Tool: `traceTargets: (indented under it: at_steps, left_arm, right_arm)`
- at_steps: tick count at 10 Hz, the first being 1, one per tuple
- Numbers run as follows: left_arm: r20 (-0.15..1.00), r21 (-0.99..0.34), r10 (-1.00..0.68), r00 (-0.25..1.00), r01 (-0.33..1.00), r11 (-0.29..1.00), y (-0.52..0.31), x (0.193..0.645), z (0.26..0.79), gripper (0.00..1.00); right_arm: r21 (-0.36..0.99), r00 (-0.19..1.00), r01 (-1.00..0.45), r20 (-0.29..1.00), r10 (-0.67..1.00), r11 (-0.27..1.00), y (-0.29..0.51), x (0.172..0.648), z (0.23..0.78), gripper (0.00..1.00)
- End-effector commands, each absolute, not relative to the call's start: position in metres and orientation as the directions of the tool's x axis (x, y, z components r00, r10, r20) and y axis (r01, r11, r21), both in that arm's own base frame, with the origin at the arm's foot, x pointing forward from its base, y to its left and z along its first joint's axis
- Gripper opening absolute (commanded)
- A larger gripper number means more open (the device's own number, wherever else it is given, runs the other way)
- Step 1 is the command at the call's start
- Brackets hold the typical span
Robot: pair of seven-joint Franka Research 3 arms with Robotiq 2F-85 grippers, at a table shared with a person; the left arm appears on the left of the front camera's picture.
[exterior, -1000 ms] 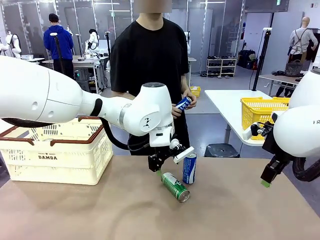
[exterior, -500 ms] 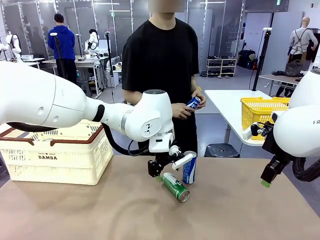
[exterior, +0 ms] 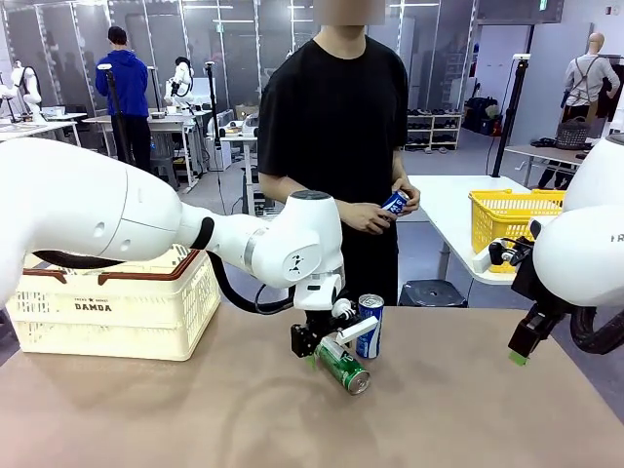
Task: Place the drinks into the Shopping basket.
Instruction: Pick up one drink and place it into the Shopping basket.
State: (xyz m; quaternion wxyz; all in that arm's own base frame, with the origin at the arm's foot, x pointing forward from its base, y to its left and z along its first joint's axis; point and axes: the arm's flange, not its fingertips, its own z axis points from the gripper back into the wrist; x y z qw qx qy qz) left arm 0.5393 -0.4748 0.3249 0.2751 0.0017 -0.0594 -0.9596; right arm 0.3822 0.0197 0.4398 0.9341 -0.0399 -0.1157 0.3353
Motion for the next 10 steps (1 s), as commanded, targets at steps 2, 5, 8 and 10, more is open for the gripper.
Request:
traceTargets:
  at_steps: [2, 5, 8, 10]
  left_arm:
    - [0.032, 0.074, -0.509, -0.86, 0.51, -0.857, -0.481, 0.547, 0.316, 1.0]
    - [0.035, 0.056, -0.51, -0.859, 0.511, -0.858, -0.479, 0.545, 0.309, 1.0]
    - [0.047, 0.06, -0.518, -0.854, 0.52, -0.852, -0.477, 0.543, 0.306, 1.0]
    - [0.076, 0.056, -0.523, -0.849, 0.527, -0.848, -0.473, 0.542, 0.306, 1.0]
  right_arm:
    - [-0.149, 0.75, -0.615, 0.192, 0.633, 0.774, 0.018, 0.381, 0.44, 0.79]
    - [-0.149, 0.75, -0.615, 0.192, 0.633, 0.774, 0.018, 0.381, 0.44, 0.79]
    - [-0.149, 0.75, -0.615, 0.192, 0.633, 0.774, 0.018, 0.381, 0.44, 0.79]
    - [-0.149, 0.75, -0.615, 0.192, 0.633, 0.774, 0.018, 0.381, 0.44, 0.79]
